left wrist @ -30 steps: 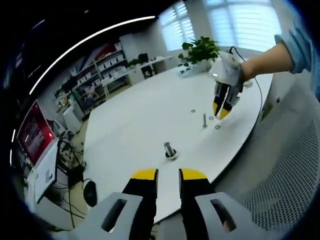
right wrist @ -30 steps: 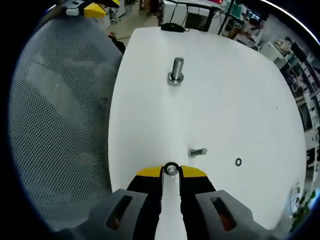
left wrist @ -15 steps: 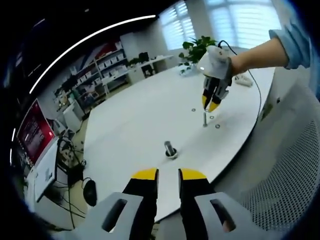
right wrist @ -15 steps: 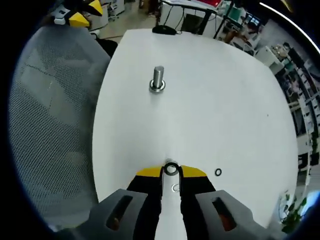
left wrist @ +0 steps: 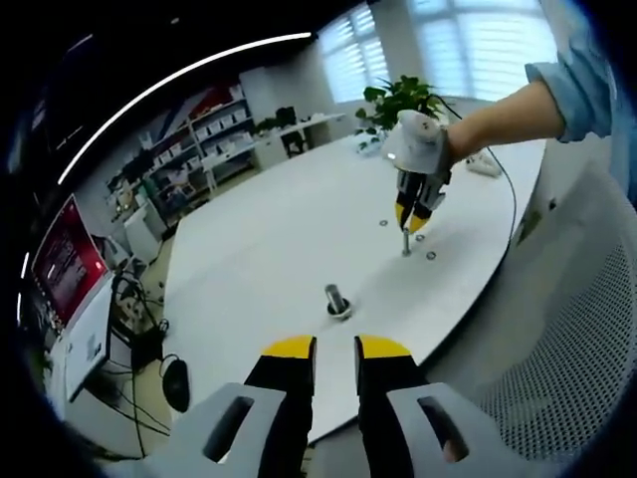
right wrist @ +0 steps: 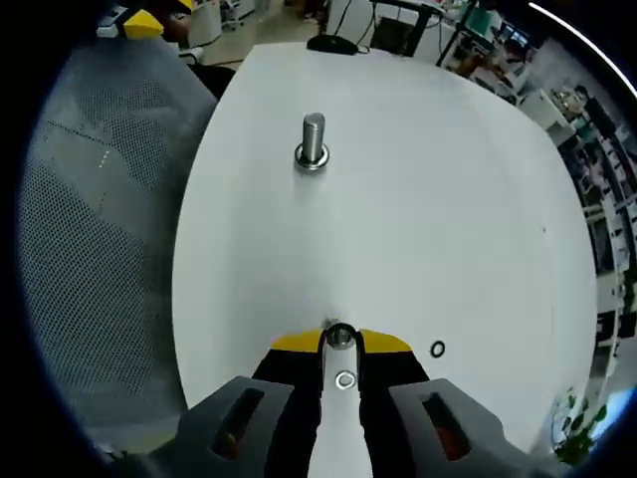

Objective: Place the washer onto the threaded stud by aligning its center hole with the stud, sliding it down to the base, and recovering from edge contact or off-axis alignment until the washer reaches the visible bottom stop.

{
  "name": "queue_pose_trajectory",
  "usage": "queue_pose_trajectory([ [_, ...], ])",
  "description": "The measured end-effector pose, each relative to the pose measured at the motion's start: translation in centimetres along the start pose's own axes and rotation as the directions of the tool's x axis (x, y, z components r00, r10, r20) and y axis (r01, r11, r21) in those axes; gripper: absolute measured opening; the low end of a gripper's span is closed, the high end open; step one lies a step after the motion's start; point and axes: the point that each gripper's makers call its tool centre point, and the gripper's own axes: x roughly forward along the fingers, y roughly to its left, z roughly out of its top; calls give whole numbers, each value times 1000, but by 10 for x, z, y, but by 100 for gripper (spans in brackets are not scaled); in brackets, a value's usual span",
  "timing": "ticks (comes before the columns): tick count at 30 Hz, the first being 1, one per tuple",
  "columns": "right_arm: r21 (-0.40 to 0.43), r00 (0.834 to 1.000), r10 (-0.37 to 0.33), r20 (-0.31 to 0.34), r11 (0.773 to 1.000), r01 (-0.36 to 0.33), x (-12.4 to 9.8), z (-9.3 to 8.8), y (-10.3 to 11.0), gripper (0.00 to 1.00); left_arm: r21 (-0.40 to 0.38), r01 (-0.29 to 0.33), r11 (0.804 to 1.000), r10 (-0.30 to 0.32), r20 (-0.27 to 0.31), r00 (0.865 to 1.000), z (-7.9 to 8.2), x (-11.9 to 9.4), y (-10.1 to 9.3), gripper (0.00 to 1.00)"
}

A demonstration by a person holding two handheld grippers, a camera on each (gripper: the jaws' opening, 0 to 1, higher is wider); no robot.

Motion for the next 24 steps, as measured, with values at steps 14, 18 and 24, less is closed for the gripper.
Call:
queue_pose_trajectory([
  [14, -15, 998, 34, -56, 999, -35, 35, -11, 6, 13, -3, 3, 1000, -3, -31, 1000, -6, 2, 0, 13],
  [18, -6, 998, 41, -57, 999, -41, 40, -10, 5, 13, -1, 5, 1000, -5, -37, 999, -7, 2, 0, 12],
  [24, -3, 993, 72, -88, 997, -72, 45, -16, 10, 15, 0, 9, 1000, -9, -43, 999, -8, 3, -1, 12],
])
